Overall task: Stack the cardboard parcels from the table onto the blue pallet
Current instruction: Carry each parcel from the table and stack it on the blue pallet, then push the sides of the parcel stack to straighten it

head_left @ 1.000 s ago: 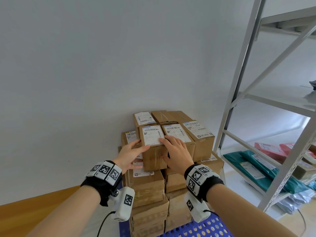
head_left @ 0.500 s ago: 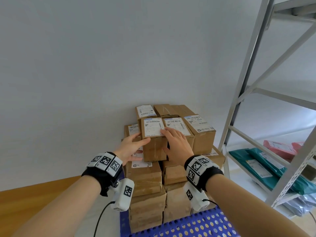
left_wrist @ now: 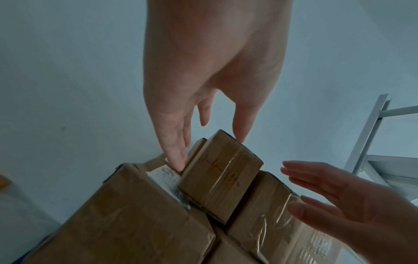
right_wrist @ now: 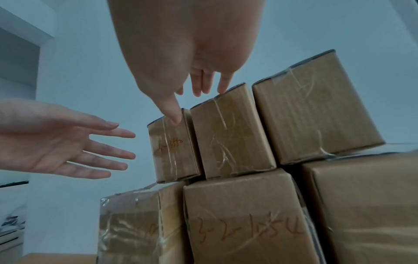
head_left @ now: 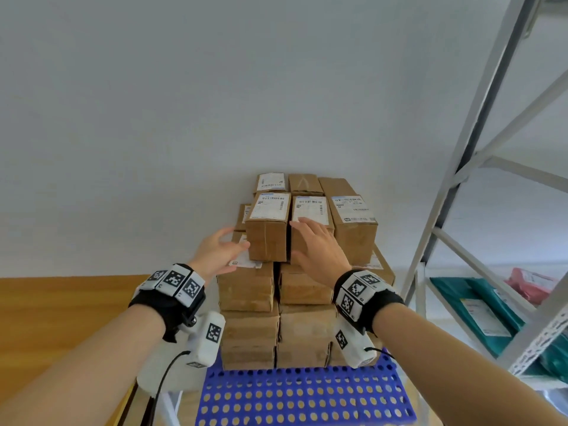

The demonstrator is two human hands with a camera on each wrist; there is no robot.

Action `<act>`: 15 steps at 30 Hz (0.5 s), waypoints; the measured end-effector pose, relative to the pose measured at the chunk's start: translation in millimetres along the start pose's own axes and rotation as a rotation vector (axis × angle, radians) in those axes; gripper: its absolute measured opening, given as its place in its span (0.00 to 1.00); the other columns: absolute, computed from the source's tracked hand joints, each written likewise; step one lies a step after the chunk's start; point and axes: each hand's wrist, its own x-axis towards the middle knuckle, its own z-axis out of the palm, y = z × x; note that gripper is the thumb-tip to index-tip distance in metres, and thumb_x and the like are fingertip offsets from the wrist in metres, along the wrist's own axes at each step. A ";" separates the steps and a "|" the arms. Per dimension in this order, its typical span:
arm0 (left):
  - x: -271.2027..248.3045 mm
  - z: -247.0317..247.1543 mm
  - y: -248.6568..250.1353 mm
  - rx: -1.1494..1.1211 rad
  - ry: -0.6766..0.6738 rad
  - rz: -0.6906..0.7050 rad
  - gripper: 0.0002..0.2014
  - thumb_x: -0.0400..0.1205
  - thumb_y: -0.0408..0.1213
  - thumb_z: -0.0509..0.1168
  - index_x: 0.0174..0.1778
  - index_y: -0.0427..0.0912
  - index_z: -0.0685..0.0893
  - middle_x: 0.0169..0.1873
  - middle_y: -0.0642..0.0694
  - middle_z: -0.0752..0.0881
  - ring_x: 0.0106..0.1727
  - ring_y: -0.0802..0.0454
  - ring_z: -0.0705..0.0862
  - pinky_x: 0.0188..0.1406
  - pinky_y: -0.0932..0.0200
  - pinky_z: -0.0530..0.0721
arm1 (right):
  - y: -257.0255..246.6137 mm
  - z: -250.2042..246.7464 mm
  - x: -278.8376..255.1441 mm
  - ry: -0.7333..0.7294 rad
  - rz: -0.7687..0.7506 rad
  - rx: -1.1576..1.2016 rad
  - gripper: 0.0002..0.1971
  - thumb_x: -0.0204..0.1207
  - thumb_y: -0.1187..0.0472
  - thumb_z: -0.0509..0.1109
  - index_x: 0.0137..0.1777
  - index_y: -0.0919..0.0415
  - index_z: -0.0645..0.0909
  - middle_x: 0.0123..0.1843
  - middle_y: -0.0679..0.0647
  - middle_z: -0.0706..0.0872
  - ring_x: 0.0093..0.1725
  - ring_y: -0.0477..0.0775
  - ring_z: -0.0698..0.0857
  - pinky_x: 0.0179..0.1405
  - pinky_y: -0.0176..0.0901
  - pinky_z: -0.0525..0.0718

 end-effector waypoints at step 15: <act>-80.2 46.8 -47.0 0.109 0.095 -0.037 0.31 0.79 0.37 0.70 0.77 0.48 0.68 0.69 0.40 0.76 0.67 0.48 0.77 0.62 0.49 0.81 | 49.5 22.0 -83.6 -0.040 0.014 0.168 0.27 0.79 0.59 0.66 0.77 0.54 0.66 0.80 0.51 0.64 0.79 0.51 0.63 0.75 0.47 0.70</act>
